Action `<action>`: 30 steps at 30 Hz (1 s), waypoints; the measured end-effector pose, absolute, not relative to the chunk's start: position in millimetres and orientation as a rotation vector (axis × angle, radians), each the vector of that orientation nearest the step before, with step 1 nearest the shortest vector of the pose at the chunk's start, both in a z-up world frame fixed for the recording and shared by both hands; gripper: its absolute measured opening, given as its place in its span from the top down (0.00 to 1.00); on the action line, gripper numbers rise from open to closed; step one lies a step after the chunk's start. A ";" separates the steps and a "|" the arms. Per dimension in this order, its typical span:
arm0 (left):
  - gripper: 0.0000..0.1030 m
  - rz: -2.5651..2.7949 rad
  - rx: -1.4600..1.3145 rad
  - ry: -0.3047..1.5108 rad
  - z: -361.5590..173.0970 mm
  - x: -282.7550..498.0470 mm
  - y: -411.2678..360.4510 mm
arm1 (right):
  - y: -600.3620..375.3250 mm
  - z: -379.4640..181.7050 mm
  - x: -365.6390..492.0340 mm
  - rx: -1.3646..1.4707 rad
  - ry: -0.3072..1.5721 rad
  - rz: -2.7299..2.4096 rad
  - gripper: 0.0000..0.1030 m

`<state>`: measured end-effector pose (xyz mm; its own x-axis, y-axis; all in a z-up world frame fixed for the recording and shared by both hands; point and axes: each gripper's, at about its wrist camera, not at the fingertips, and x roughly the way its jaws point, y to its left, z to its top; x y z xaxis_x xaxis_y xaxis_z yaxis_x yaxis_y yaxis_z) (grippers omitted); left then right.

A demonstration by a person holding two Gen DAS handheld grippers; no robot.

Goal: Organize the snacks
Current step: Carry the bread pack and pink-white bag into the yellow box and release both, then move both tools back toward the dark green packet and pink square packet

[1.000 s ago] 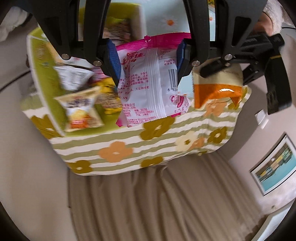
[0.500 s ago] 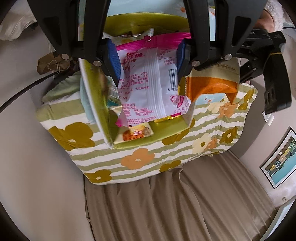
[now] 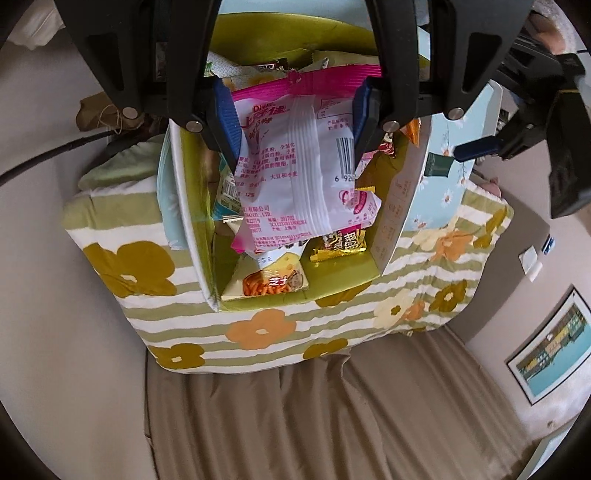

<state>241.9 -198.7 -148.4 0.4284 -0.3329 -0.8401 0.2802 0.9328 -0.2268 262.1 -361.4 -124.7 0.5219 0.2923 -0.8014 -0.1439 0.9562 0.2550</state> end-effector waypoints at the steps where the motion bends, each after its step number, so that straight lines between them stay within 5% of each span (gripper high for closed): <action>1: 0.00 -0.374 -0.065 1.059 -147.9 241.2 -194.9 | -361.4 -126.7 265.1 0.160 0.994 0.260 0.54; 4: 0.00 -0.343 -0.079 1.051 -146.1 240.3 -184.2 | -358.5 -130.3 271.6 0.170 1.003 0.270 0.47; 8: 0.00 -0.314 -0.101 1.036 -144.0 234.8 -170.2 | -356.2 -119.4 264.7 0.163 0.878 0.244 0.01; 30: 0.00 -0.107 -0.183 1.022 -150.3 210.4 -21.2 | -248.6 -95.6 259.9 0.048 0.816 0.391 0.01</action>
<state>210.4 -21.2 -150.3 0.5187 -0.1739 -0.8371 0.0030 0.9795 -0.2016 259.9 -248.6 -95.6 0.6179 0.3576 -0.7003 -0.3210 0.9277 0.1905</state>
